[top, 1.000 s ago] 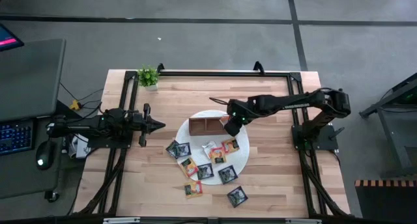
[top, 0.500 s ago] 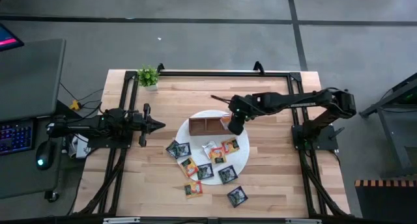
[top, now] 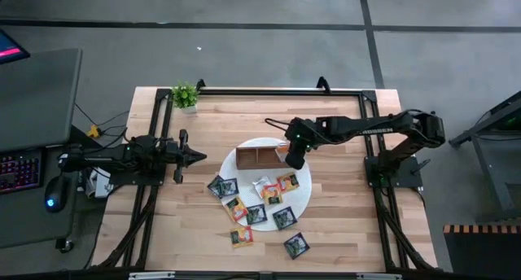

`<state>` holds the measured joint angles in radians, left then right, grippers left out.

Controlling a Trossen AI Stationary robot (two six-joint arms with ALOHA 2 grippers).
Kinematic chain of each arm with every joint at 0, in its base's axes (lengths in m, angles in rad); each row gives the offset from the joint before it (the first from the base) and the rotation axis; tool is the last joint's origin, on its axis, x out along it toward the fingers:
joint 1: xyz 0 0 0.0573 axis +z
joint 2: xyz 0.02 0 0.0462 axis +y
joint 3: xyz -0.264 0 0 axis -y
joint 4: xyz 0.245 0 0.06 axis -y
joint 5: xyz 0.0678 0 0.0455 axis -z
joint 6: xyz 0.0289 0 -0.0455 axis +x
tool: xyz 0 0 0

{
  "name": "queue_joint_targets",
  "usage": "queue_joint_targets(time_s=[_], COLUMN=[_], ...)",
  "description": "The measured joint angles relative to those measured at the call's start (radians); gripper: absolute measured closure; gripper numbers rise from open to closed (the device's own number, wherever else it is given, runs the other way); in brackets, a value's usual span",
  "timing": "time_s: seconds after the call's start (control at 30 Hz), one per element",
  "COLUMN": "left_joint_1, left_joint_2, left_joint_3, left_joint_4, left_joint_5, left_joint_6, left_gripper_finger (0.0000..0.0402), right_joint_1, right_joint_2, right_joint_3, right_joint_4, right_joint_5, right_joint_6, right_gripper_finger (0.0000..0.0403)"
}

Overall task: Pick & Place Tea
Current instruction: Put the white tea bag into the right section of the wooden organizer

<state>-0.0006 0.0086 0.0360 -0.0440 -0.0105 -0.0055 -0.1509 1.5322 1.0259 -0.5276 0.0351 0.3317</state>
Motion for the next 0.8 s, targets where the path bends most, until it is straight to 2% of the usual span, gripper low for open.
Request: queue_joint_targets(time_s=[0.53, 0.67, 0.8], left_joint_1=[0.0, 0.0, 0.0], left_joint_2=[0.0, 0.0, 0.0], left_joint_3=[0.0, 0.0, 0.0], left_joint_4=[0.0, 0.0, 0.0], left_joint_5=[0.0, 0.0, 0.0], left_joint_6=[0.0, 0.0, 0.0], left_gripper_finger=[0.0401, 0.0401, 0.0401], right_joint_1=[0.0, -0.006, -0.013], right_joint_2=[0.0, 0.0, 0.0], right_joint_3=[-0.055, -0.055, -0.055], right_joint_4=[0.092, 0.099, 0.099], right_joint_5=[0.049, 0.059, 0.04], right_joint_6=[-0.011, -0.018, -0.02], right_gripper_finger=[0.0289, 0.0315, 0.0359])
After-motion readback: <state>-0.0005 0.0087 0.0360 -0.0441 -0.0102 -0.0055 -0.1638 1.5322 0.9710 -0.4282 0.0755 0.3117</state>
